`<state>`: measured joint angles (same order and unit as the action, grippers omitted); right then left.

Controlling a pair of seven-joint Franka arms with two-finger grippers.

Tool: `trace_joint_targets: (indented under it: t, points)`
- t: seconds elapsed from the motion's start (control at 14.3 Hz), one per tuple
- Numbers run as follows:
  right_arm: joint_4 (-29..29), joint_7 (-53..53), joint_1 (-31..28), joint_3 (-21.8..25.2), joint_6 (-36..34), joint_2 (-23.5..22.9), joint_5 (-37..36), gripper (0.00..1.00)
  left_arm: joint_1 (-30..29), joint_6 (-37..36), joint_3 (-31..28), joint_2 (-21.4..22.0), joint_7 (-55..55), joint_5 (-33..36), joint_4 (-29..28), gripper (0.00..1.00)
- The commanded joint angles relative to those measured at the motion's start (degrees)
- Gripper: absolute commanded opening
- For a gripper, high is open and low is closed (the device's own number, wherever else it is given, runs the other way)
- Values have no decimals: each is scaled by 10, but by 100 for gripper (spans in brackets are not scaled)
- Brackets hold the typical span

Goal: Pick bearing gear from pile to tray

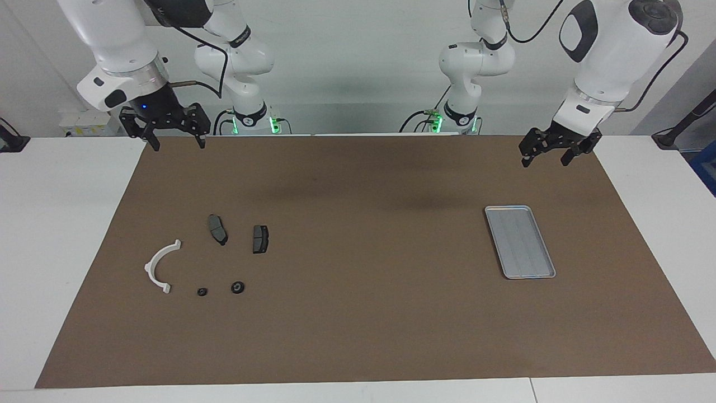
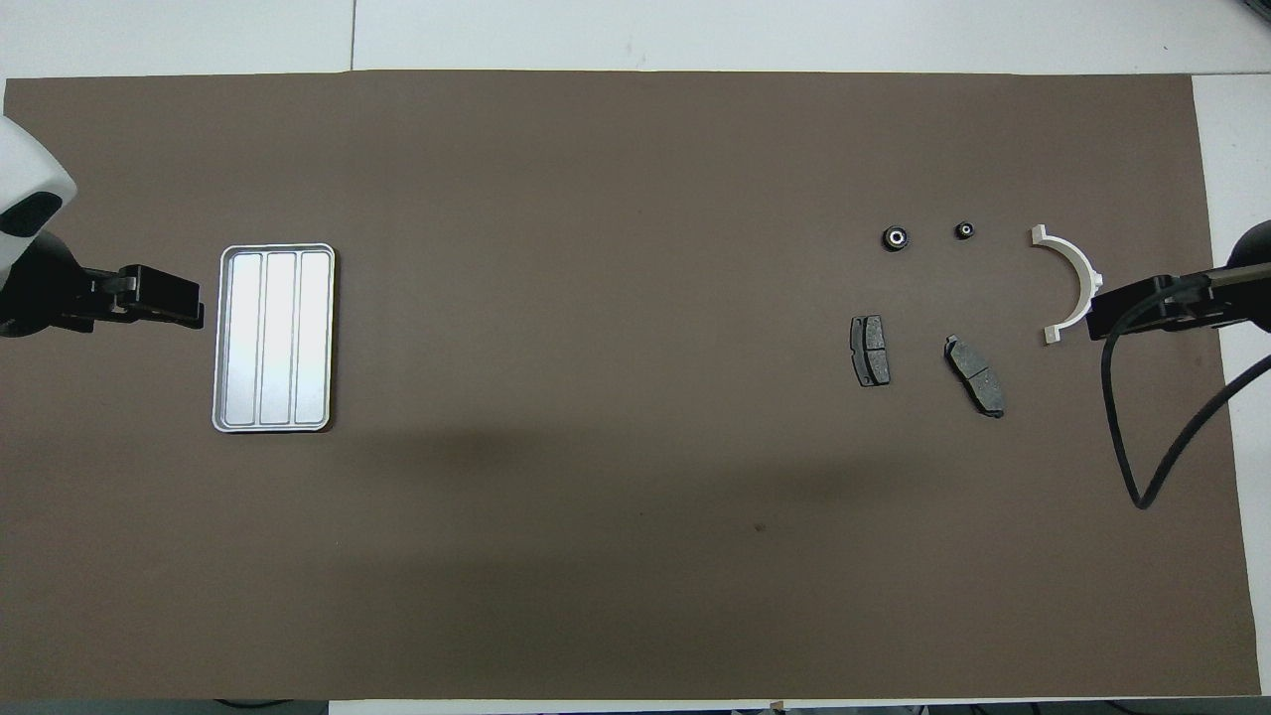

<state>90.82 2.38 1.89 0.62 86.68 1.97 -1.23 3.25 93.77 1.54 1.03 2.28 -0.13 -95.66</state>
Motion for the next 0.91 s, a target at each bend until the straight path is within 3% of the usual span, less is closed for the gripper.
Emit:
trace_joint_targets:
  t: [0.0,0.84]
  points:
    - [12,-5,-6,-3,6,12,7,100,-1,-4,0,10,6,-1,-4,100]
    - [9,-6,0,-4,6,38,10,100,-1,-4,0,10,5,-1,-4,100]
